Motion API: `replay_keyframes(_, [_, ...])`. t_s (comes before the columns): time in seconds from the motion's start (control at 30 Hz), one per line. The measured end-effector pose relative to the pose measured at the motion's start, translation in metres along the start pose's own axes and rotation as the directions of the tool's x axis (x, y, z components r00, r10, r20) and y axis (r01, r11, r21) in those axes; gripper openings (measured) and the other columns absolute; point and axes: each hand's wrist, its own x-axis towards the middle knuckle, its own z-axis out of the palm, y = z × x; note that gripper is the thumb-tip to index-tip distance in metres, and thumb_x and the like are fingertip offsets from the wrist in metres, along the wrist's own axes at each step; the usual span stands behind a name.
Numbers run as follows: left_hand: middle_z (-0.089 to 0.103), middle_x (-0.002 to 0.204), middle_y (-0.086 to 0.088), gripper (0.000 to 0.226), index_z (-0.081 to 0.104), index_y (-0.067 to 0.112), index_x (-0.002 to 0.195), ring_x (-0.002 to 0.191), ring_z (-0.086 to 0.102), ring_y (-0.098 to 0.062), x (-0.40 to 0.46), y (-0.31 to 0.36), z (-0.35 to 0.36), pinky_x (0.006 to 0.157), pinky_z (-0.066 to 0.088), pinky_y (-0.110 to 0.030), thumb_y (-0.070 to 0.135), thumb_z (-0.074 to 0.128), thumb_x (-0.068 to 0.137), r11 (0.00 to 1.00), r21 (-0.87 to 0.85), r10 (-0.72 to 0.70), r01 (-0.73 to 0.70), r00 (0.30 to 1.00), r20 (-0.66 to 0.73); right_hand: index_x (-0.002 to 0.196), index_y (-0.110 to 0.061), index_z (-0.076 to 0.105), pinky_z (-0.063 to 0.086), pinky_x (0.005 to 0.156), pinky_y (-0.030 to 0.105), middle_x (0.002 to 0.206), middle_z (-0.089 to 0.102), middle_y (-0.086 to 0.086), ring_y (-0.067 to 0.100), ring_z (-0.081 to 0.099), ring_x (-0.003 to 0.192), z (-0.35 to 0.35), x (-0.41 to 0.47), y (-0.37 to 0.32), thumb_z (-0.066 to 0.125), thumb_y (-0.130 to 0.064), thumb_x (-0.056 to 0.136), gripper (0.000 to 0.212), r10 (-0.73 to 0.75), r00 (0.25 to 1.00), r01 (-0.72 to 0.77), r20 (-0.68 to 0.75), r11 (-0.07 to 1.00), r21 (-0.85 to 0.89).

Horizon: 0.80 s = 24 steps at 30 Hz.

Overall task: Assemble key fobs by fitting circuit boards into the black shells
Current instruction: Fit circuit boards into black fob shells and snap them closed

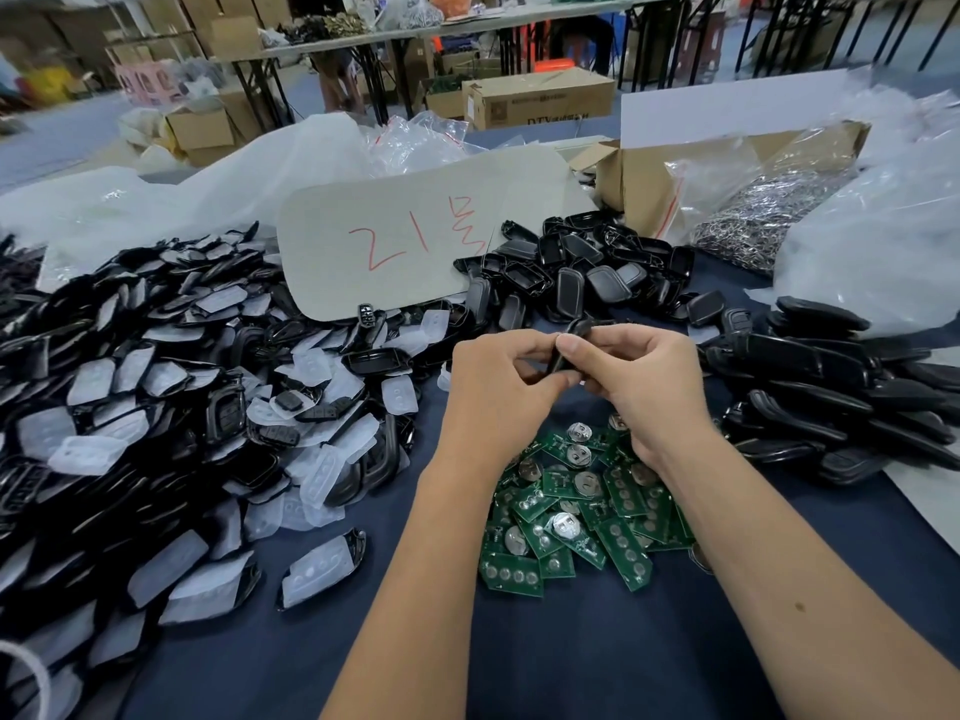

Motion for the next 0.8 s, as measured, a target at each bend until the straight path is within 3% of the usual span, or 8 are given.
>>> replay_keyframes(0.03, [0.073, 0.081, 0.021, 0.028, 0.082, 0.026, 0.101, 0.075, 0.065, 0.006, 0.0, 0.0, 0.0, 0.067, 0.048, -0.012, 0.012, 0.086, 0.078, 1.0, 0.007, -0.011, 0.011, 1.0, -0.011, 0.084, -0.019, 0.081, 0.06, 0.069, 0.036, 0.08, 0.08, 0.003, 0.022, 0.077, 0.077, 0.0, 0.0, 0.002, 0.096, -0.045, 0.063, 0.036, -0.019, 1.0, 0.018, -0.022, 0.998, -0.057])
replay_keyframes(0.1, [0.073, 0.078, 0.009, 0.019, 0.083, 0.021, 0.095, 0.073, 0.07, -0.009, 0.0, -0.001, 0.001, 0.07, 0.059, -0.033, 0.011, 0.086, 0.08, 0.997, -0.035, -0.073, 0.072, 0.997, -0.017, 0.084, -0.018, 0.078, 0.063, 0.074, 0.042, 0.079, 0.079, 0.002, 0.024, 0.077, 0.08, 0.0, 0.001, 0.005, 0.094, -0.05, 0.067, 0.04, -0.072, 0.996, 0.063, -0.043, 0.983, -0.172])
replay_keyframes(0.2, [0.07, 0.07, -0.005, 0.016, 0.081, 0.019, 0.088, 0.07, 0.073, -0.03, -0.001, -0.003, -0.001, 0.072, 0.063, -0.052, 0.004, 0.083, 0.083, 0.973, -0.17, -0.156, 0.155, 0.988, 0.006, 0.086, -0.021, 0.076, 0.06, 0.068, 0.039, 0.077, 0.077, 0.0, 0.021, 0.075, 0.075, -0.002, 0.002, 0.006, 0.084, -0.061, 0.074, 0.043, -0.113, 0.993, 0.106, -0.013, 0.959, -0.265])
replay_keyframes(0.3, [0.074, 0.07, 0.008, 0.03, 0.08, 0.031, 0.09, 0.069, 0.074, -0.016, 0.001, -0.005, -0.005, 0.076, 0.065, -0.039, 0.002, 0.084, 0.082, 0.968, -0.184, -0.172, 0.172, 0.985, 0.015, 0.107, -0.029, 0.076, 0.05, 0.056, 0.025, 0.086, 0.075, -0.006, 0.013, 0.067, 0.068, -0.007, 0.006, 0.004, 0.076, -0.04, 0.094, 0.018, -0.073, 0.99, 0.089, 0.121, 0.987, -0.132])
replay_keyframes(0.37, [0.075, 0.072, 0.016, 0.041, 0.077, 0.041, 0.086, 0.067, 0.069, -0.004, 0.001, -0.006, -0.007, 0.071, 0.06, -0.027, 0.001, 0.085, 0.08, 0.974, -0.166, -0.147, 0.151, 0.988, 0.039, 0.117, -0.028, 0.076, 0.047, 0.055, 0.023, 0.093, 0.075, -0.001, 0.012, 0.062, 0.067, -0.012, 0.008, 0.004, 0.071, -0.022, 0.099, 0.02, -0.078, 0.97, 0.095, 0.23, 0.993, -0.064])
replay_keyframes(0.43, [0.073, 0.071, 0.021, 0.047, 0.074, 0.044, 0.082, 0.066, 0.065, 0.002, 0.002, -0.008, -0.006, 0.07, 0.058, -0.024, -0.001, 0.085, 0.078, 0.977, -0.154, -0.143, 0.147, 0.989, 0.039, 0.112, -0.022, 0.078, 0.048, 0.056, 0.023, 0.088, 0.075, 0.007, 0.011, 0.059, 0.064, -0.014, 0.009, 0.004, 0.072, -0.012, 0.098, 0.019, -0.109, 0.95, 0.13, 0.292, 0.99, -0.055])
replay_keyframes(0.6, [0.077, 0.079, 0.006, 0.025, 0.081, 0.02, 0.091, 0.075, 0.07, -0.006, 0.002, -0.01, -0.012, 0.074, 0.058, -0.021, 0.003, 0.09, 0.075, 0.947, -0.232, -0.221, 0.221, 0.975, 0.028, 0.101, -0.013, 0.079, 0.05, 0.061, 0.021, 0.076, 0.073, 0.002, 0.013, 0.062, 0.065, -0.016, 0.009, 0.003, 0.073, -0.005, 0.094, 0.012, -0.126, 0.958, 0.124, 0.259, 0.992, 0.025])
replay_keyframes(0.8, [0.072, 0.072, 0.005, 0.025, 0.079, 0.017, 0.085, 0.069, 0.063, -0.006, 0.004, -0.011, -0.017, 0.072, 0.055, -0.024, -0.004, 0.088, 0.074, 0.941, -0.238, -0.23, 0.239, 0.971, 0.065, 0.098, -0.017, 0.08, 0.052, 0.064, 0.021, 0.087, 0.072, 0.012, 0.015, 0.062, 0.07, -0.016, 0.008, 0.002, 0.072, -0.004, 0.093, 0.016, -0.096, 0.94, 0.066, 0.328, 0.993, 0.102])
